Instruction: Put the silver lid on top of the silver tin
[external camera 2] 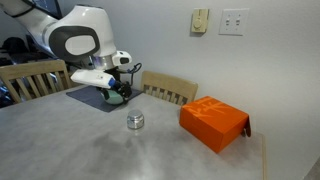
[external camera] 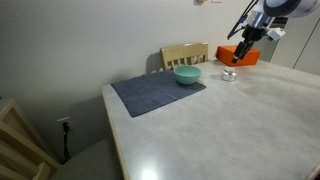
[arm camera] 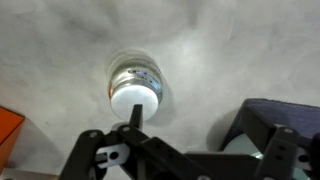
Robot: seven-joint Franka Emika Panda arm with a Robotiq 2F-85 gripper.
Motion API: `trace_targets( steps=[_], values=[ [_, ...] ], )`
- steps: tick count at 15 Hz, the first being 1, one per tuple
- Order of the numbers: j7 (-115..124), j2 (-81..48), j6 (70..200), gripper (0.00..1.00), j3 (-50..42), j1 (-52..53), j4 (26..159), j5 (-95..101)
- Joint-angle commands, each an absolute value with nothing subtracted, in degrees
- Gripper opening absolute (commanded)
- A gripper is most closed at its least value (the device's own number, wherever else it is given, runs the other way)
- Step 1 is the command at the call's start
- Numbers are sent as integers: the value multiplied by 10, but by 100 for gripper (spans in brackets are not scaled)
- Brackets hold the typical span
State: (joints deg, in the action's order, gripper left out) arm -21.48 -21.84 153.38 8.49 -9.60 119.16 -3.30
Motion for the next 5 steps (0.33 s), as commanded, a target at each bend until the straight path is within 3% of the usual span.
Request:
trace_targets(
  steps=[1,5],
  values=[
    [-221,-204,1533,100,79,-86,1203,-43],
    [-223,-184,1532,100,79,-84,1222,-44]
  ],
)
